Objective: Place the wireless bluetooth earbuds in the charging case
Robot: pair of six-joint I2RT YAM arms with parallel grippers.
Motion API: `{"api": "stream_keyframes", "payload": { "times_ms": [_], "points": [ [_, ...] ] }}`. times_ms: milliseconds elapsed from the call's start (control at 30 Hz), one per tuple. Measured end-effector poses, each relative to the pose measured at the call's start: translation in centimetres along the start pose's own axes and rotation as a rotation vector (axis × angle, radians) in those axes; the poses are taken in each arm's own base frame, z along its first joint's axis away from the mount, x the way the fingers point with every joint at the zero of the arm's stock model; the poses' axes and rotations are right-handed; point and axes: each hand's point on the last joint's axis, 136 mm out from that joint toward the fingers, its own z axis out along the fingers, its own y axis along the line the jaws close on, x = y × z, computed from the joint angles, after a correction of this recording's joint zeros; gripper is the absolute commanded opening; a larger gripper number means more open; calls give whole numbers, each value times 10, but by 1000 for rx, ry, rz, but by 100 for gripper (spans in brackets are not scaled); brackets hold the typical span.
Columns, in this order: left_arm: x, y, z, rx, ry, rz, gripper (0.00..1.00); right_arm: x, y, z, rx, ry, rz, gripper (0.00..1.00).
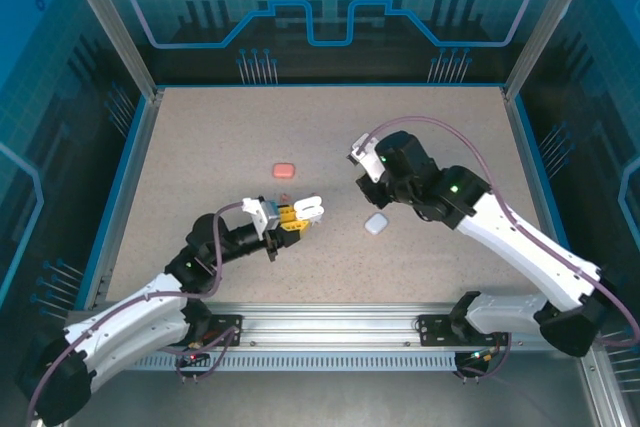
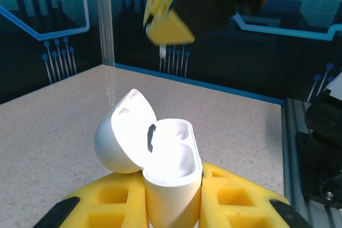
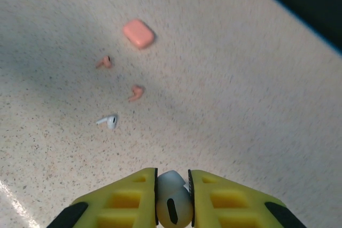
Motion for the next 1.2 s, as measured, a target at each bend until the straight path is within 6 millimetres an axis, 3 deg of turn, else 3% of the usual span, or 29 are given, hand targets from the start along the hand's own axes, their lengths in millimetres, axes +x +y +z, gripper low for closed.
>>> {"api": "stream_keyframes", "payload": {
  "times_ms": [133,467,1200],
  "points": [
    [-8,-3,8,34,-10,-7,1,-12,11,-18,-25,-75,-124,18],
    [-24,-12,16,94,-54,-3,1,-30,51,-31,-103,-142,-379,18],
    [-27,-12,17,98,-63,2,1,-38,84,-25,-167,-160,-492,18]
  ]
}}
